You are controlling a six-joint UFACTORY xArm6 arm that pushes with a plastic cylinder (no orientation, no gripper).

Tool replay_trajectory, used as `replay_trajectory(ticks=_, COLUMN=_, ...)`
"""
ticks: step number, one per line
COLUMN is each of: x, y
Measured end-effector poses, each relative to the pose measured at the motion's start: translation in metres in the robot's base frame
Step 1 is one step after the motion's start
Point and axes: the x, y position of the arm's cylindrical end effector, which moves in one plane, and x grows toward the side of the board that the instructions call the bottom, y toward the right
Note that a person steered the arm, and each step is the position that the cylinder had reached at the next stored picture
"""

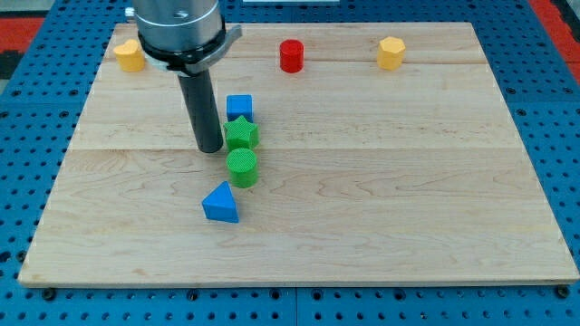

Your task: Place the green blocks and blue blocks in the vertical line

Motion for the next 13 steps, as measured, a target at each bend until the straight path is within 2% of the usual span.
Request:
replay_trajectory(ticks=1, x=0.065, y=-0.002)
replay_trajectory(ticks=2, x=0.120, y=0.044)
replay_trajectory(ticks=3, x=0.123, y=0.034)
replay_trajectory(ticks=4, x=0.157, y=-0.022)
replay_trajectory(ticks=5, x=0.178, y=0.016)
replay_trajectory(ticks=6, x=0.177, y=0.102)
replay_trajectory(ticks=7, x=0.173, y=0.082)
replay_trajectory(ticks=8, x=0.150, y=0.060)
replay_trajectory(ticks=9, x=0.123, y=0.062)
replay_trajectory(ticks=10, x=0.135, y=0.118)
replay_trajectory(ticks=11, x=0.121, y=0.154)
replay_trajectory(ticks=12, x=0.096, y=0.136)
replay_trajectory(ticks=13, x=0.117, y=0.122)
